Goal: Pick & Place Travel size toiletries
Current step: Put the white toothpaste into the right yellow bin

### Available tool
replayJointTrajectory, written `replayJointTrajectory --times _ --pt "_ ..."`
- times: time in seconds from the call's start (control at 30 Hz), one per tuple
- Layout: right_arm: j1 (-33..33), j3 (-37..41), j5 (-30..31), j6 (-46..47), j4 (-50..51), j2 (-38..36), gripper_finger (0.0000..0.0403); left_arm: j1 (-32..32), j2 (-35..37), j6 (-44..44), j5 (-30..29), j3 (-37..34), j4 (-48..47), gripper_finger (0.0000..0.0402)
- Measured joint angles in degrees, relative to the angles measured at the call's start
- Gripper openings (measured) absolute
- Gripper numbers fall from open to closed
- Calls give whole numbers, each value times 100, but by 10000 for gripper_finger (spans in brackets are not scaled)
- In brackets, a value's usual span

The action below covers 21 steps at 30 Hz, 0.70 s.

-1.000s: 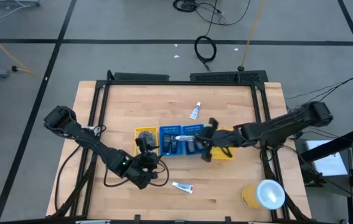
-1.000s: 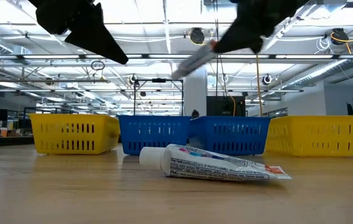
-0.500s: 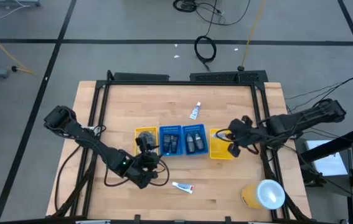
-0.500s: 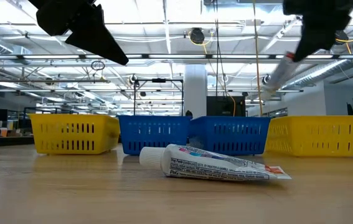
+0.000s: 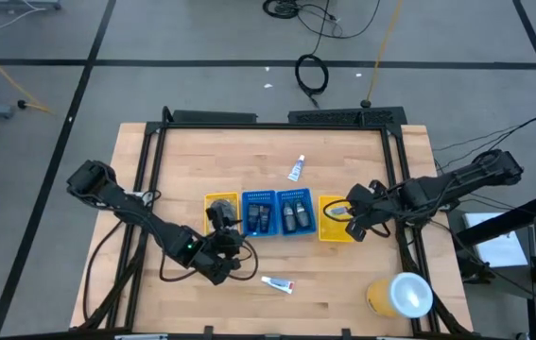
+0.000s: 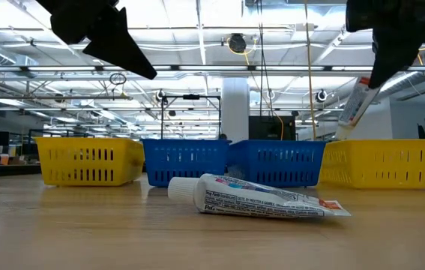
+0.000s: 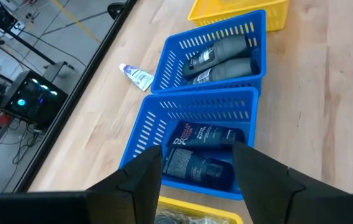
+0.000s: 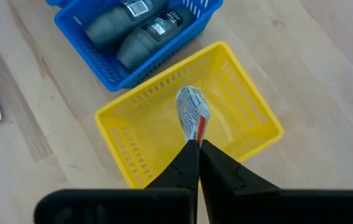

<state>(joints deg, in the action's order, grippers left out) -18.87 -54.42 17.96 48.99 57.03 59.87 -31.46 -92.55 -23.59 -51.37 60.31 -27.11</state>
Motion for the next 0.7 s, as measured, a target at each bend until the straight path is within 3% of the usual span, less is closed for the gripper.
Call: replayJointTrajectory --times 0.3,0.7 --pt "0 -1 18 -54 3 68 7 0 2 -11 10 0 31 196" --pt "2 0 315 -168 -73 70 89 0 2 -68 41 0 281 196"
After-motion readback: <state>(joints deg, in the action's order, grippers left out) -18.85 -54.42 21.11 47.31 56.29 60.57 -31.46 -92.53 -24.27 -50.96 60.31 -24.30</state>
